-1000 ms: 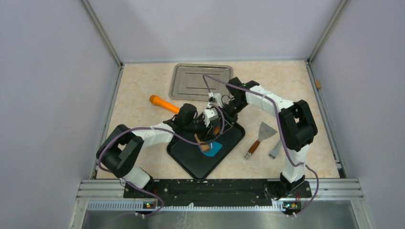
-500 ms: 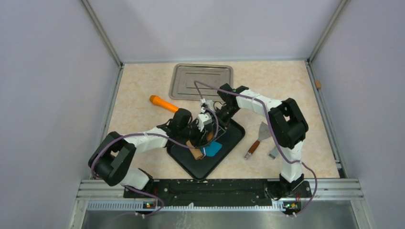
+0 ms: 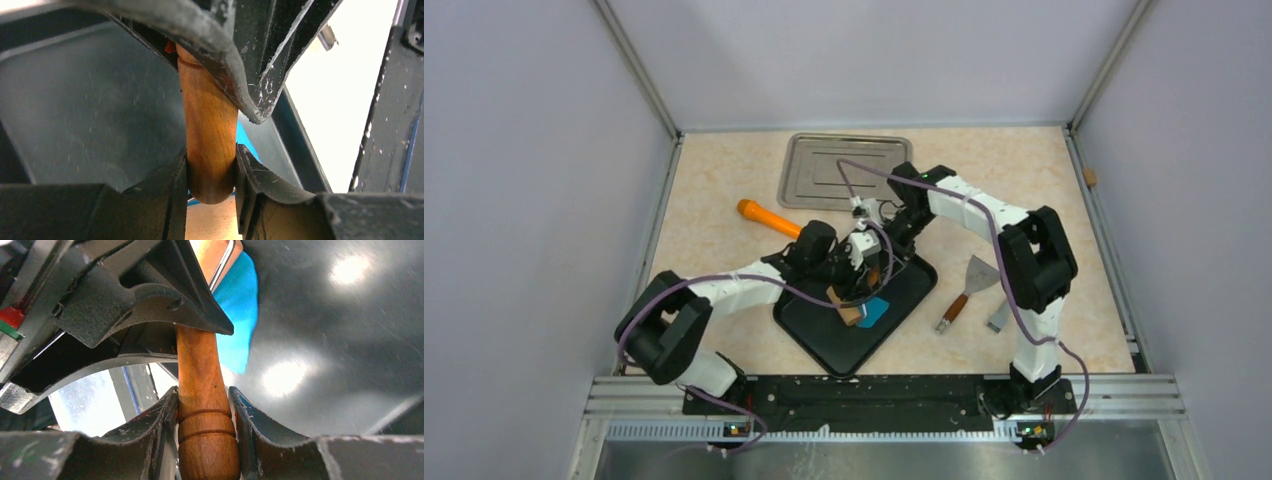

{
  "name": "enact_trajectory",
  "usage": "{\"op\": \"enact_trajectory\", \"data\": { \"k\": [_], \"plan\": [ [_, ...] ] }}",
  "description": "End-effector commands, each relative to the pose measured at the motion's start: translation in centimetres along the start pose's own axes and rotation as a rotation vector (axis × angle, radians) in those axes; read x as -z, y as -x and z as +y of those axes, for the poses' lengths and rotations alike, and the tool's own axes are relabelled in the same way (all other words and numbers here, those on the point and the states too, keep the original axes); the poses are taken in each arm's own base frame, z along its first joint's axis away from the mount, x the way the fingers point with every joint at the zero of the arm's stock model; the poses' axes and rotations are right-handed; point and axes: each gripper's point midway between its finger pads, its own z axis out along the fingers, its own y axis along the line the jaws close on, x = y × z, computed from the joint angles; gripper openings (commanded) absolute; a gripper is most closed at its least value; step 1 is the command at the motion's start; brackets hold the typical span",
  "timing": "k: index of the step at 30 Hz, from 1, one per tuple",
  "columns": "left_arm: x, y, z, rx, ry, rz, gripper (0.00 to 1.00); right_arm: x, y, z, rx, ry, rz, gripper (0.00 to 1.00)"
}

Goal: Roll out the dumpling wrappers from the dough

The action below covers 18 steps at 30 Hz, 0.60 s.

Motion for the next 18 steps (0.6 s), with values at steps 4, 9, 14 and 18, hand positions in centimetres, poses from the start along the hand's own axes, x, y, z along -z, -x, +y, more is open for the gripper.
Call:
{"op": "enact_trajectory", "data": {
  "k": [4,9,14,18],
  "plan": [
    [-4.0,4.9,-3.1,-0.010,-0.149,-0.087,0.00,6.5,0.6,-0.7,0.169,-0.148,-0.074,0.00],
    [-5.7,4.9,-4.0,0.018,-0.175,-0.084,0.00,6.8,-1.1,-0.6,0.153,-0.153,-0.052,0.00],
    [-6.4,3.9,-4.6,0.019,-0.197,-0.052,0.00,6.0,-3.1,-0.4,0.154,-0.145,-0.038,0.00],
    [-5.9,2.0,-4.7,0.023,-0.195,0.000,0.00,4.9,-4.0,-0.3,0.128,-0.125,-0.047,0.00]
  ]
}}
